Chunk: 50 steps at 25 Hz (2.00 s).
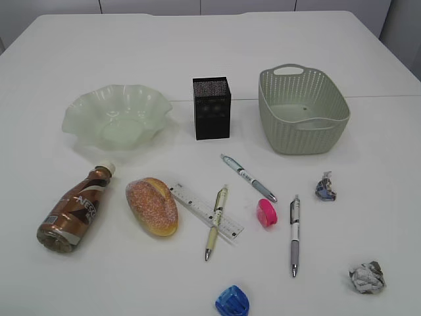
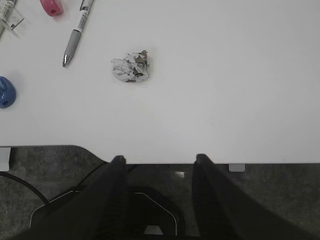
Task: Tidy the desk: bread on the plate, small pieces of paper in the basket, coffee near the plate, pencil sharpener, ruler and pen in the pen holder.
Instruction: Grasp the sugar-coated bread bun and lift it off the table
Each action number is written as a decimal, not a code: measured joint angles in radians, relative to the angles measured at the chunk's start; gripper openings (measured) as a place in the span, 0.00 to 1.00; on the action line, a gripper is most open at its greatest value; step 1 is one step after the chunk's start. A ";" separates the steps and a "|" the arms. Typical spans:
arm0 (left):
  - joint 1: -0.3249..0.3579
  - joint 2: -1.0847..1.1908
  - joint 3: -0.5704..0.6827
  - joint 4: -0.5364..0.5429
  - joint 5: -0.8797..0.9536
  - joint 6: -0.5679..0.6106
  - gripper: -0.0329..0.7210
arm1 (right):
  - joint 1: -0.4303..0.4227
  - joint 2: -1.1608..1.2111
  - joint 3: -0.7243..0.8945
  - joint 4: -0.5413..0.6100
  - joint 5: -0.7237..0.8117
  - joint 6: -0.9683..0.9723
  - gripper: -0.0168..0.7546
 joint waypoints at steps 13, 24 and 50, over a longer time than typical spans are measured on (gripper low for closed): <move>-0.381 0.384 -0.200 0.133 -0.013 -0.226 0.76 | 0.000 0.017 0.000 0.002 0.002 0.004 0.48; -0.428 0.730 -0.273 0.089 -0.164 -0.363 0.76 | 0.000 0.025 0.000 0.033 0.002 0.004 0.48; -0.407 0.943 -0.295 0.063 -0.390 -0.438 0.79 | 0.000 0.025 0.000 0.141 0.002 0.005 0.48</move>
